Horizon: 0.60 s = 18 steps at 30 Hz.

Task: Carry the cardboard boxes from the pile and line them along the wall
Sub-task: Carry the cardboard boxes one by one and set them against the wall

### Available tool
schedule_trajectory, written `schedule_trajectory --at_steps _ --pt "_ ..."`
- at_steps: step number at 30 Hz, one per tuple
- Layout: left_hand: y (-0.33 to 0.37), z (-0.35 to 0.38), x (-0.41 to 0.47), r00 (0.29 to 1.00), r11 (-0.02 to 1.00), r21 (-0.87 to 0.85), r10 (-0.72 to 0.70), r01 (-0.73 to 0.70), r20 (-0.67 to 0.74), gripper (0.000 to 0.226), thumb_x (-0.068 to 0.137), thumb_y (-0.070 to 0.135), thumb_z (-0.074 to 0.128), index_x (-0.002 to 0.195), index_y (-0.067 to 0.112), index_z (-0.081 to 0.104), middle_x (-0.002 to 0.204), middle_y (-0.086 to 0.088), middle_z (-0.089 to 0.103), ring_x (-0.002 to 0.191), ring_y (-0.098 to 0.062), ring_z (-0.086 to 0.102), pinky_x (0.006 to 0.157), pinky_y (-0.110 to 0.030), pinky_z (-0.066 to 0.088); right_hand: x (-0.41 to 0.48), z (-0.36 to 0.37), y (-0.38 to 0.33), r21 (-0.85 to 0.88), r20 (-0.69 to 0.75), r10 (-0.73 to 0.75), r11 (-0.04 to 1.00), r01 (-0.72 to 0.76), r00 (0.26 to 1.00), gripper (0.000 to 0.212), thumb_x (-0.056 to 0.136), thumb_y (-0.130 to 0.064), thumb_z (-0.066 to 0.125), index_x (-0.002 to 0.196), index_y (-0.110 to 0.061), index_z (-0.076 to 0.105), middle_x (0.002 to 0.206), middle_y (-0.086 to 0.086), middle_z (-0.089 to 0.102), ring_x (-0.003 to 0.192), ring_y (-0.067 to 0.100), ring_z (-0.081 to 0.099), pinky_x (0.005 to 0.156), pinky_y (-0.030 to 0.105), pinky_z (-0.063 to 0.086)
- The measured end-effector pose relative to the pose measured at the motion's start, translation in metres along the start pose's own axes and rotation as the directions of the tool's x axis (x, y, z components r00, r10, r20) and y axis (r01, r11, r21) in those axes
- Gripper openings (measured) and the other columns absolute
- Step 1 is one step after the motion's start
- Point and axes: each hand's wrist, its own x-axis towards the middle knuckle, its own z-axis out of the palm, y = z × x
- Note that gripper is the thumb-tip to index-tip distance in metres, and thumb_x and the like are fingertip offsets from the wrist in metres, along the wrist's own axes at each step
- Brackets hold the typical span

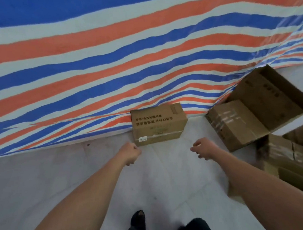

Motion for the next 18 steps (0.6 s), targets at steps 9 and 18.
schedule_trajectory --at_steps 9,18 --pt "0.072 0.009 0.127 0.984 0.921 -0.360 -0.175 0.151 -0.034 0.014 0.100 0.025 0.050 0.098 0.012 0.056 0.091 -0.013 0.062 0.080 -0.024 0.060 0.070 -0.033 0.049 0.193 -0.090 -0.055 -0.240 0.107 -0.079 0.965 0.103 0.991 0.028 0.096 -0.027 0.062 0.112 -0.004 0.064 0.108 0.018 0.068 0.096 0.032 0.068 0.085 0.041 0.057" --pt "0.133 0.099 0.241 0.863 0.534 -0.789 -0.505 0.303 -0.010 0.009 0.090 0.017 0.053 0.085 0.010 0.052 0.075 -0.014 0.064 0.062 -0.024 0.062 0.059 -0.031 0.049 0.367 -0.136 -0.117 -0.479 0.309 -0.294 0.773 0.415 0.905 0.015 0.097 -0.026 0.058 0.085 -0.018 0.058 0.112 0.015 0.066 0.106 0.032 0.062 0.091 0.037 0.050"
